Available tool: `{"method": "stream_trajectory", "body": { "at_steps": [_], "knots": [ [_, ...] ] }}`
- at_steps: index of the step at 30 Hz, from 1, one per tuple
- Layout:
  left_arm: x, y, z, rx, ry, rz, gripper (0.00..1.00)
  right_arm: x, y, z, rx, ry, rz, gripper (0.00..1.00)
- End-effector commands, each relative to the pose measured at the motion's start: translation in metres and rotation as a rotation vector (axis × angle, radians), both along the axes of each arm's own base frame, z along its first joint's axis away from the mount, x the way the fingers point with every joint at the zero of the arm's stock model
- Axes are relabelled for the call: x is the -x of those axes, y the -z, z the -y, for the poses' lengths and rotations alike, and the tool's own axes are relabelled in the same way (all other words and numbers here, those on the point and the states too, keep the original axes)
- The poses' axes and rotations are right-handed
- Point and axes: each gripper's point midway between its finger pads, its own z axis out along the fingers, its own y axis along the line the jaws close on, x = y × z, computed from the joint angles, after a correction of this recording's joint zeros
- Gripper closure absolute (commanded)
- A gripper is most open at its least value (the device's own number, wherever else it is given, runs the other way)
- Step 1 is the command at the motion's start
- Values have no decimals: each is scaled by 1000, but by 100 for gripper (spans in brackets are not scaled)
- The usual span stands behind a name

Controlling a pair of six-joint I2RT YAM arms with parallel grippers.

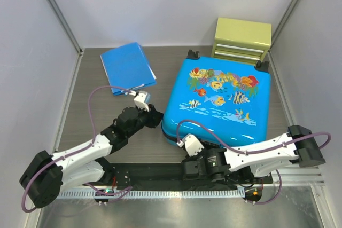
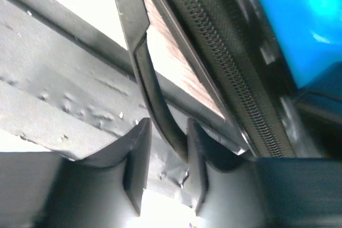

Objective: Pack the luggage
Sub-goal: Zip the luggage at the center of the board.

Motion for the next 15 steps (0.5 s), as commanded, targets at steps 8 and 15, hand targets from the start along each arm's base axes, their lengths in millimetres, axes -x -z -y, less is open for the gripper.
{"method": "stream_trajectory", "body": {
  "at_steps": [8, 15],
  "knots": [
    [18, 53, 10, -68, 58, -202, 68, 62, -69, -53, -228, 30, -359, 39],
    [10, 61, 20, -77, 52, -244, 66, 80, -61, -52, -158, -67, -435, 25]
  ]
}}
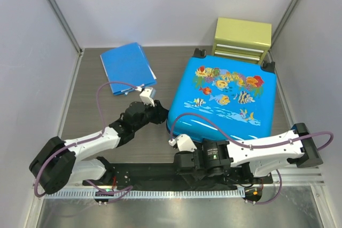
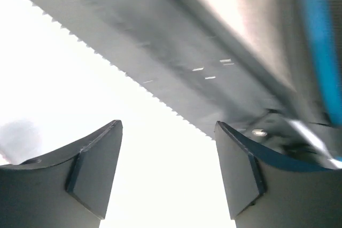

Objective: Pack the luggage
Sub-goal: Zip the luggage at the center of the board.

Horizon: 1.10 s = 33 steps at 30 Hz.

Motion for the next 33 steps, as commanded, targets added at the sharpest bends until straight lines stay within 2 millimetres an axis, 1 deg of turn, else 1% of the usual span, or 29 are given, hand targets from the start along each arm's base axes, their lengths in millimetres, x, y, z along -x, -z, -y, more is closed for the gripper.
{"method": "stream_trajectory", "body": {
  "at_steps": [1, 2, 3, 5, 6, 7, 8, 9, 10, 12, 13, 15, 16, 17, 18, 19, 20, 21, 22, 23, 24, 25, 26, 27, 28, 29, 30, 32, 33],
  "knots": [
    [19, 54, -5, -147, 36, -171, 64, 40, -17, -27, -115, -37, -192, 23],
    [18, 55, -5, -151, 36, -176, 64, 43, -22, -28, -133, -51, -193, 22],
    [17, 56, -4, -156, 35, -180, 64, 41, -31, -34, -165, -56, -176, 19],
    [16, 55, -5, -165, 29, -186, 62, 35, -46, -37, -190, -48, -140, 17],
    [16, 56, -5, -171, 27, -189, 61, 25, -68, -48, -256, -33, -85, 16],
    [16, 55, -6, -176, 24, -192, 60, 17, -79, -49, -273, -20, -38, 15],
    [16, 53, -7, -179, 21, -190, 59, 9, -91, -54, -306, -8, 4, 14],
    [16, 54, -9, -182, 18, -193, 59, 1, -113, -63, -368, 9, 40, 11],
    [18, 54, -10, -192, 17, -200, 58, -17, -124, -69, -396, 34, 112, 9],
    [20, 54, -14, -207, 14, -216, 58, -36, -139, -79, -435, 78, 154, 4],
    [21, 54, -15, -210, 14, -217, 58, -62, -132, -85, -416, 130, 156, 3],
    [23, 51, -19, -215, 12, -225, 58, -91, -130, -89, -408, 210, 163, 4],
    [24, 49, -19, -212, 12, -222, 58, -111, -126, -93, -395, 260, 181, 4],
    [24, 47, -20, -213, 13, -219, 58, -140, -133, -88, -385, 308, 258, 4],
    [26, 47, -22, -221, 13, -224, 58, -160, -154, -90, -423, 354, 322, 4],
    [25, 37, -21, -207, 15, -204, 57, -179, -164, -85, -412, 400, 398, 4],
    [24, 32, -20, -201, 17, -190, 57, -213, -181, -64, -395, 498, 513, 3],
    [25, 31, -23, -211, 17, -199, 57, -231, -203, -53, -424, 570, 572, 2],
    [20, 26, -28, -216, -16, -181, 55, -245, -211, -40, -430, 632, 601, 1],
    [20, 23, -28, -218, -17, -177, 55, -277, -219, -3, -433, 774, 620, 0],
    [20, 20, -29, -224, -20, -175, 55, -289, -223, 17, -441, 837, 620, 0],
    [19, 17, -29, -221, -19, -169, 54, -301, -226, 41, -437, 904, 633, 0],
    [19, 14, -30, -219, -18, -165, 54, -306, -237, 67, -449, 961, 660, 0],
    [19, 11, -30, -219, -22, -166, 54, -317, -245, 113, -405, 1057, 716, 0],
    [18, 8, -30, -215, -27, -162, 54, -318, -252, 138, -388, 1108, 752, 0],
    [17, 5, -31, -209, -38, -159, 53, -309, -269, 164, -402, 1151, 799, 0],
    [16, 1, -31, -203, -49, -162, 53, -307, -276, 206, -357, 1247, 854, 0],
    [13, -2, -33, -197, -73, -162, 52, -293, -287, 245, -321, 1326, 915, 0],
    [12, -4, -34, -194, -86, -169, 52, -281, -290, 261, -308, 1355, 935, 0]
  ]
}}
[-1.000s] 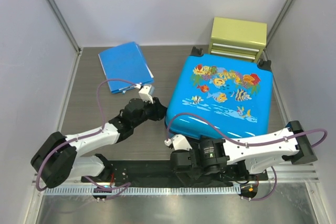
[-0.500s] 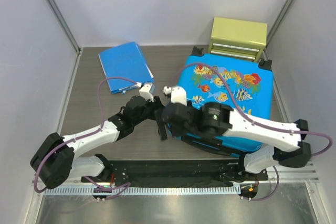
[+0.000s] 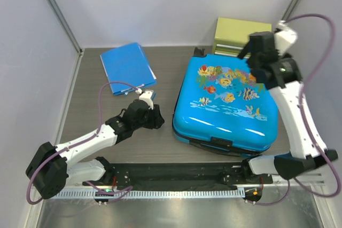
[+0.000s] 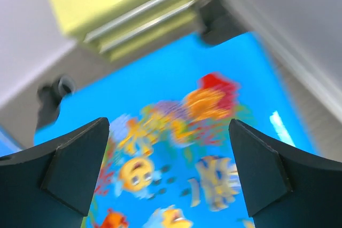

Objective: Pack the luggage
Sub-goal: Zip the luggage at the center of the board.

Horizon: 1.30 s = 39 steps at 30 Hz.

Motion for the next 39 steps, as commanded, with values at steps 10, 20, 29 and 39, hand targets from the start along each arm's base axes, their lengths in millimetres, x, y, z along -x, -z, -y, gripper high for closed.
{"method": "stream_trajectory", "body": {
  "at_steps": [10, 20, 29, 39],
  "knots": [
    [-34, -35, 5, -15, -89, 35, 50, 96, 41, 187, -26, 444, -122, 0],
    [-76, -38, 17, -31, -159, -23, 50, 109, 117, 205, -207, 530, -234, 0],
    [-80, -20, 26, -14, -175, -121, 49, 97, 207, 169, -423, 405, -374, 0],
    [-53, 4, 20, 44, -178, -188, 50, 61, 247, 93, -659, 70, -395, 9]
  ]
}}
